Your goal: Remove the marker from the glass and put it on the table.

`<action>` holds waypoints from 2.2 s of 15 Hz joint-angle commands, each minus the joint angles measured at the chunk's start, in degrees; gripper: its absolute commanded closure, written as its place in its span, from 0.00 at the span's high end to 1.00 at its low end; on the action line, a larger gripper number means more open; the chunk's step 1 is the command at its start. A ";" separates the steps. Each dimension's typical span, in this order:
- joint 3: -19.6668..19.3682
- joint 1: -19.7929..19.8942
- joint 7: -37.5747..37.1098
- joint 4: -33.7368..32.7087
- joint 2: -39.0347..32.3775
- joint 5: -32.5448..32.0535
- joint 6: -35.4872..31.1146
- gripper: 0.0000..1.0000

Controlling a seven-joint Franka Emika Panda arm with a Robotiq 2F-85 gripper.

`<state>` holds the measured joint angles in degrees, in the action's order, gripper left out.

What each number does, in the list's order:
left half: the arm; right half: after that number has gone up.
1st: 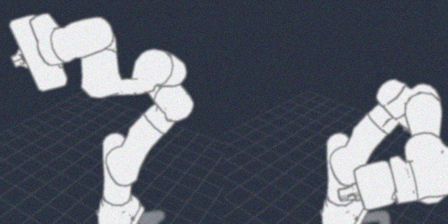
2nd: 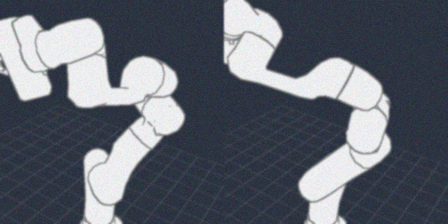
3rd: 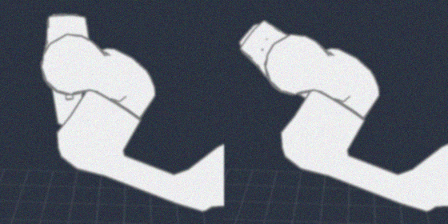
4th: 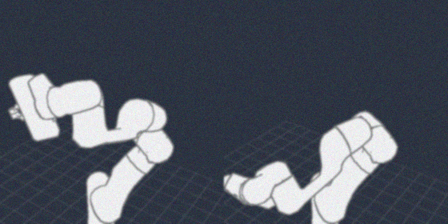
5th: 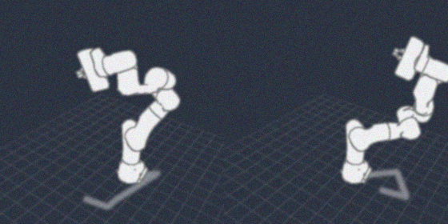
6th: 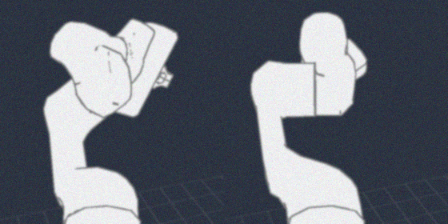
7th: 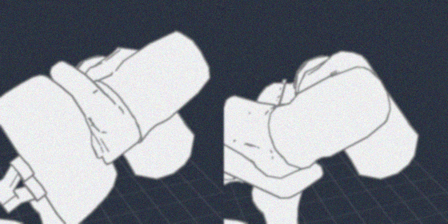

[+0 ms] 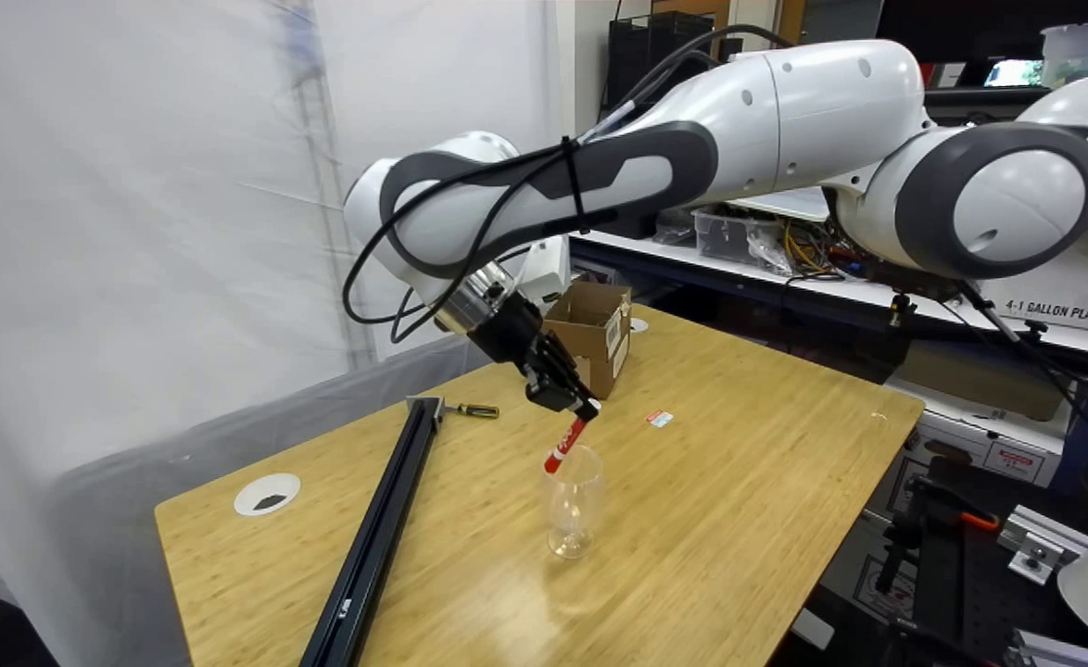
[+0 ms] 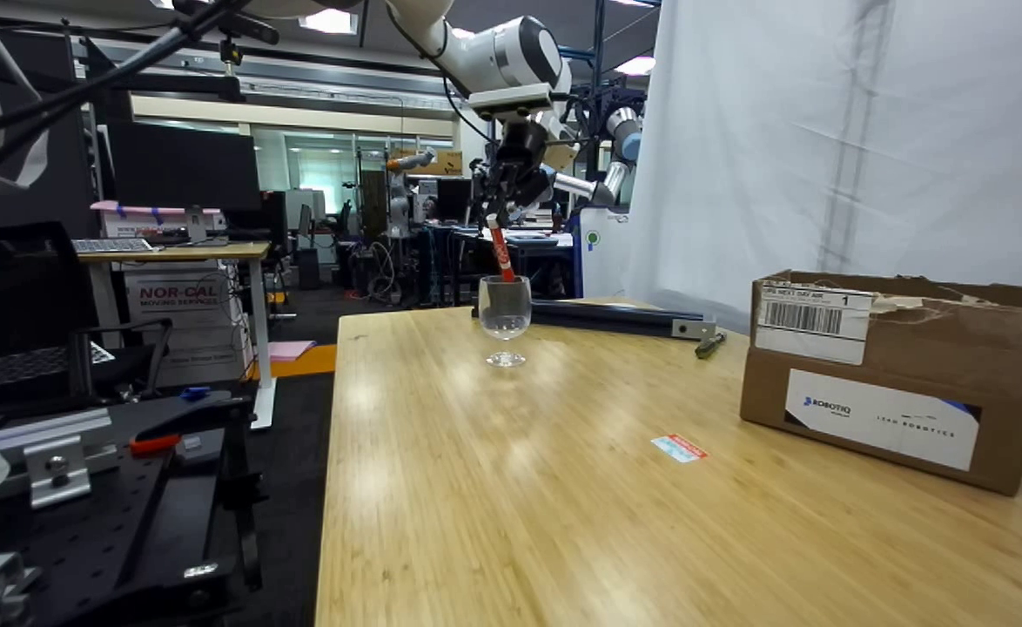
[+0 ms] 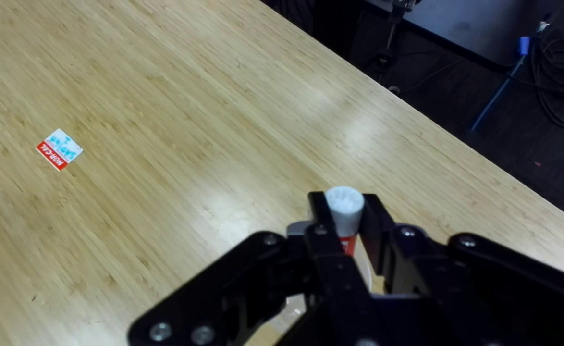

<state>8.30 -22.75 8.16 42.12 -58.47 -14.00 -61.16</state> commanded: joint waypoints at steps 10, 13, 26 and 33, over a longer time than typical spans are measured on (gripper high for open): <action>-0.33 1.56 -1.04 5.64 10.04 -1.34 -4.20 0.05; -0.16 4.44 -2.67 8.55 11.80 0.23 -11.99 0.05; -0.88 15.47 -3.72 40.99 24.03 7.40 -49.86 0.05; -1.48 18.64 -1.88 62.25 35.38 11.19 -64.02 0.05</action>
<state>6.99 -5.49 4.87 93.69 -29.73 -5.08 -118.07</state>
